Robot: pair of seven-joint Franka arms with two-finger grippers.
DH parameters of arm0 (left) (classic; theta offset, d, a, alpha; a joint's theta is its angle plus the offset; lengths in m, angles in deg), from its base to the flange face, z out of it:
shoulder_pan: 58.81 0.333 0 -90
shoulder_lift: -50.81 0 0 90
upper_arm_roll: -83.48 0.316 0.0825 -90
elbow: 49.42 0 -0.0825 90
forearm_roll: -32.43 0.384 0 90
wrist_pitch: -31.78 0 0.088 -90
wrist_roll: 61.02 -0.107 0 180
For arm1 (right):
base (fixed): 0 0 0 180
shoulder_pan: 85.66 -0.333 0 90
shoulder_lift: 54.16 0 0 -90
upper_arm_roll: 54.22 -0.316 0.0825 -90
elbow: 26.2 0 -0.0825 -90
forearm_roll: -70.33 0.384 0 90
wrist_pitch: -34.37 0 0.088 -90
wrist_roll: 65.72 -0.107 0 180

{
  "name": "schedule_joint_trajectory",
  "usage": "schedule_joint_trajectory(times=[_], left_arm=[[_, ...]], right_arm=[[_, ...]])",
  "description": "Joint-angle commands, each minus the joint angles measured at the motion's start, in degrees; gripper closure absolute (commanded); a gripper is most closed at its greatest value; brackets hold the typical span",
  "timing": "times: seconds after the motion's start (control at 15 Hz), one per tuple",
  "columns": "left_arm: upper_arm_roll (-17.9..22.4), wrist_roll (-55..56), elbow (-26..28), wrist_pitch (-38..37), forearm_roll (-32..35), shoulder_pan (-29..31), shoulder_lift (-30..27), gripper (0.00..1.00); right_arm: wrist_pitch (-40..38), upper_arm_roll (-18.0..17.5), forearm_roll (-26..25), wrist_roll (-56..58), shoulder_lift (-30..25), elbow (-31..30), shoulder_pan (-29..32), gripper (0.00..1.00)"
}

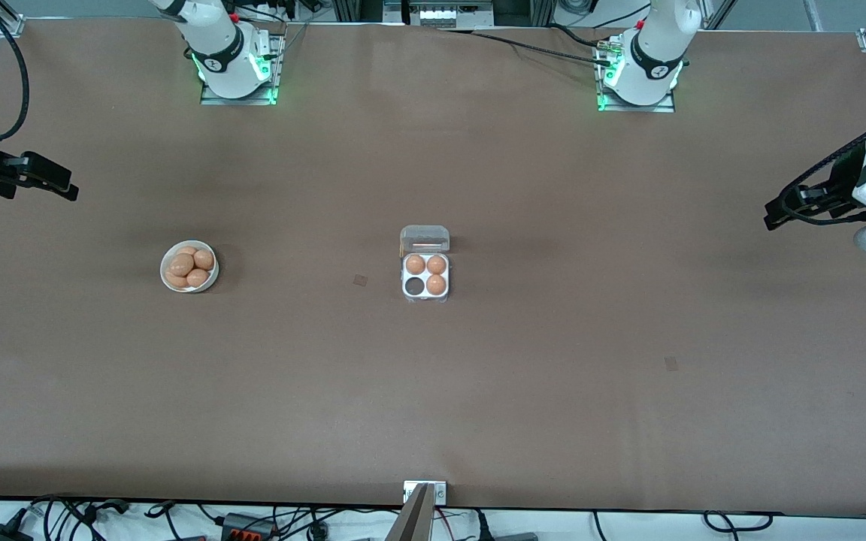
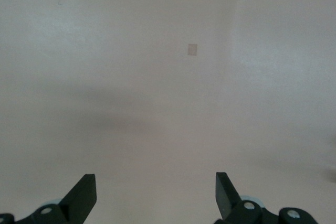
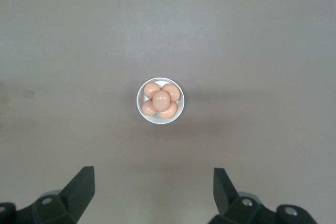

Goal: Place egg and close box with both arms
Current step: 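Move the right gripper toward the white bowl of eggs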

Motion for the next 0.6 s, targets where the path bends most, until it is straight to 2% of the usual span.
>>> schedule_joint_trajectory(times=[0.0, 0.27, 0.53], left_arm=[[-0.02, -1.58, 0.58, -0.03, -1.01, 0.42, -0.72, 0.0], [-0.11, -1.58, 0.58, -0.03, -1.01, 0.42, -0.72, 0.0], [-0.02, -1.58, 0.58, -0.03, -1.01, 0.42, -0.72, 0.0]], right_arm=[[0.44, -0.61, -0.59, -0.97, -1.73, -1.6, 0.53, 0.0], [0.71, -0.61, -0.68, -0.97, -1.29, -1.6, 0.53, 0.0], [2.28, -0.61, -0.94, -0.88, 3.61, -1.69, -0.78, 0.0]])
